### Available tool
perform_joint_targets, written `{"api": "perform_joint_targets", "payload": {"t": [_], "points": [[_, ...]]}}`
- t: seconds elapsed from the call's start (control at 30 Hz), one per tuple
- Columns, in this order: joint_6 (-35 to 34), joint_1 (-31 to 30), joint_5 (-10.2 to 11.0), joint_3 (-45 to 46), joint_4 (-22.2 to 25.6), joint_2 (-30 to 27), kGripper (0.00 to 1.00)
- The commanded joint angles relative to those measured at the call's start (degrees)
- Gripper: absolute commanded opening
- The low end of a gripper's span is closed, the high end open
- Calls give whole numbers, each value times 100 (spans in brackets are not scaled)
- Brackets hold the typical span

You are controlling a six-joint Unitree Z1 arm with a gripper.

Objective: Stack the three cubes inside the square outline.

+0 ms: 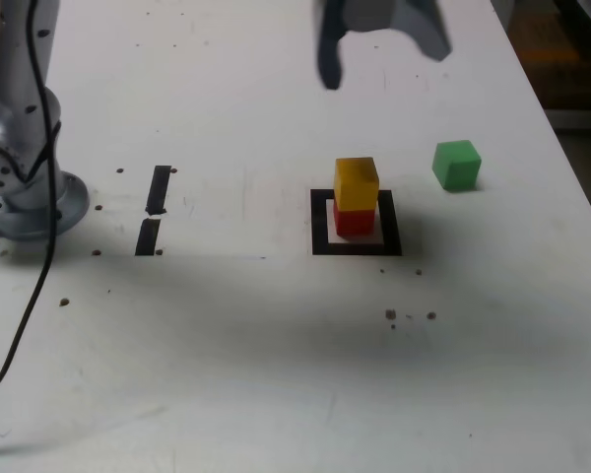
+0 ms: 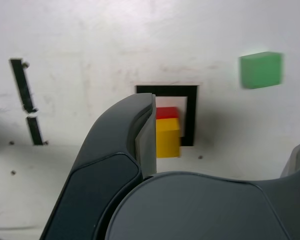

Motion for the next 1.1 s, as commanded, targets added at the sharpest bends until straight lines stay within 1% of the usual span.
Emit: {"api": "perform_joint_targets", "payload": {"t": [0.0,0.07,0.13,0.23,0.37,0.47,0.5,0.67,0.87,1.07], "points": [[49,22,65,-779,86,61,100],[69,66,57,-980,93,192,100],[53,122,-47,-1161,94,420,100],[7,189,-289,-1475,94,917,100],[-24,277,-701,-1822,94,1677,99],[-7,363,-897,-1883,93,2011,99],[1,388,-911,-1875,93,2072,99],[23,495,-838,-1729,85,2187,99],[74,584,-956,-1810,-50,2578,98],[114,709,-929,-1882,-156,2811,96]]}}
